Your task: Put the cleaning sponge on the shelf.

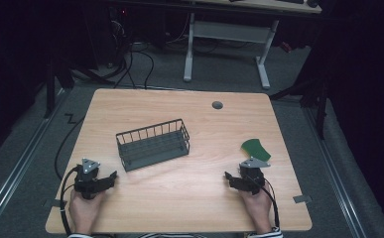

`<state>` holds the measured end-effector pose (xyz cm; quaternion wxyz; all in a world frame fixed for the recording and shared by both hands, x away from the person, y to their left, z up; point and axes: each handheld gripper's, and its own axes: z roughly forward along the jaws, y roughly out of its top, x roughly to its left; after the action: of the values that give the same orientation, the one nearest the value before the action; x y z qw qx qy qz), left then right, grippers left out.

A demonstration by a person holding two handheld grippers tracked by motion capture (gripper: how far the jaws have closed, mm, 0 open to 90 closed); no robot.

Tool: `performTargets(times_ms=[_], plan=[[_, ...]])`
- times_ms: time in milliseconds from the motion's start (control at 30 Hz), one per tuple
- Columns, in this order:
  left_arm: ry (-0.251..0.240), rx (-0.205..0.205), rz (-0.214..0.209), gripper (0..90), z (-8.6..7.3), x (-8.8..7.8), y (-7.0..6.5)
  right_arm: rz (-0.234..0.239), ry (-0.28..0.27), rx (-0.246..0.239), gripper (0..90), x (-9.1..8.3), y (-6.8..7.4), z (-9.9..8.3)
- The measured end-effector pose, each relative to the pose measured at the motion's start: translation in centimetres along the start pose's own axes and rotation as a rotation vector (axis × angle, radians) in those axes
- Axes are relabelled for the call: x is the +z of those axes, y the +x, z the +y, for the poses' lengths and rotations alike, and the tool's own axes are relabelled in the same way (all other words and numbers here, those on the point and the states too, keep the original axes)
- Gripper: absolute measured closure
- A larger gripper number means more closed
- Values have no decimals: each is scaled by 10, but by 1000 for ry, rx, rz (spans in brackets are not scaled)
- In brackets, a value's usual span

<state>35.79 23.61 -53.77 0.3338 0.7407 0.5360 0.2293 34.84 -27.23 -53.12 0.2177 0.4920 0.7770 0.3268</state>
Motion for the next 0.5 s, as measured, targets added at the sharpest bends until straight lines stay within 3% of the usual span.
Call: performTargets(times_ms=[500], plan=[[-1,-2,3,275,0,0,0,1,0,-1,318,0,0,0]])
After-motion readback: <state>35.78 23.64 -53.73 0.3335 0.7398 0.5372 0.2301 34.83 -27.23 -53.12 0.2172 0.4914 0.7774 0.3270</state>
